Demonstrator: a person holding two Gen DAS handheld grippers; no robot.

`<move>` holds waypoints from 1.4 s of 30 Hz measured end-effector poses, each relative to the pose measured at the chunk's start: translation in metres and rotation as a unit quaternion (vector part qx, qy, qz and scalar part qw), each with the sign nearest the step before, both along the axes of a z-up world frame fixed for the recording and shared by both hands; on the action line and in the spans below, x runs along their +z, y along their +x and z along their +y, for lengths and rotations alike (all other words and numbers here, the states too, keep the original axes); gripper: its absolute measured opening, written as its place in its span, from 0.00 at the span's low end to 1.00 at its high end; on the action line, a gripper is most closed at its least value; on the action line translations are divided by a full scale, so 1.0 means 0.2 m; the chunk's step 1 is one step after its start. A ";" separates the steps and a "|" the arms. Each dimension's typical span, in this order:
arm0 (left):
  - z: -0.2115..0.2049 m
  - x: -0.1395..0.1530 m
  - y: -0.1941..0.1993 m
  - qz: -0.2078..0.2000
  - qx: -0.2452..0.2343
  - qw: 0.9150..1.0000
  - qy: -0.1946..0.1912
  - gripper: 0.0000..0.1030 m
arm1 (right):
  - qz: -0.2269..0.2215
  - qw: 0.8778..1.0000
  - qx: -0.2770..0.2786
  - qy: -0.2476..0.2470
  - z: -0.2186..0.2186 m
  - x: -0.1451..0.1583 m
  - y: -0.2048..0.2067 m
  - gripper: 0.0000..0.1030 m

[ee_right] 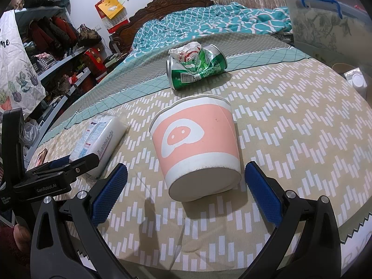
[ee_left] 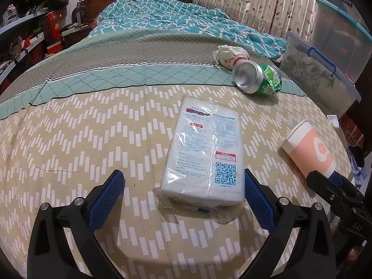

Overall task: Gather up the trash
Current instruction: 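Move both grippers back over the bed toward the pink cup and tissue pack, then grasp the pink paper cup with the right gripper while the left grasps the tissue pack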

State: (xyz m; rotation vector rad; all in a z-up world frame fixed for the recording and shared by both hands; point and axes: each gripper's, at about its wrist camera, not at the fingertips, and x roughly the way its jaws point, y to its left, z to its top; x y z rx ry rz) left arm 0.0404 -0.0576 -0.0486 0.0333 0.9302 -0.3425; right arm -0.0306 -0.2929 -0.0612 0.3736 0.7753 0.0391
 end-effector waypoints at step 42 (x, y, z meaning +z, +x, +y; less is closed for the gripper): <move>-0.06 0.04 0.03 0.014 -0.044 0.998 -0.033 0.57 | 0.016 0.999 0.035 -0.019 0.02 0.00 0.06 0.60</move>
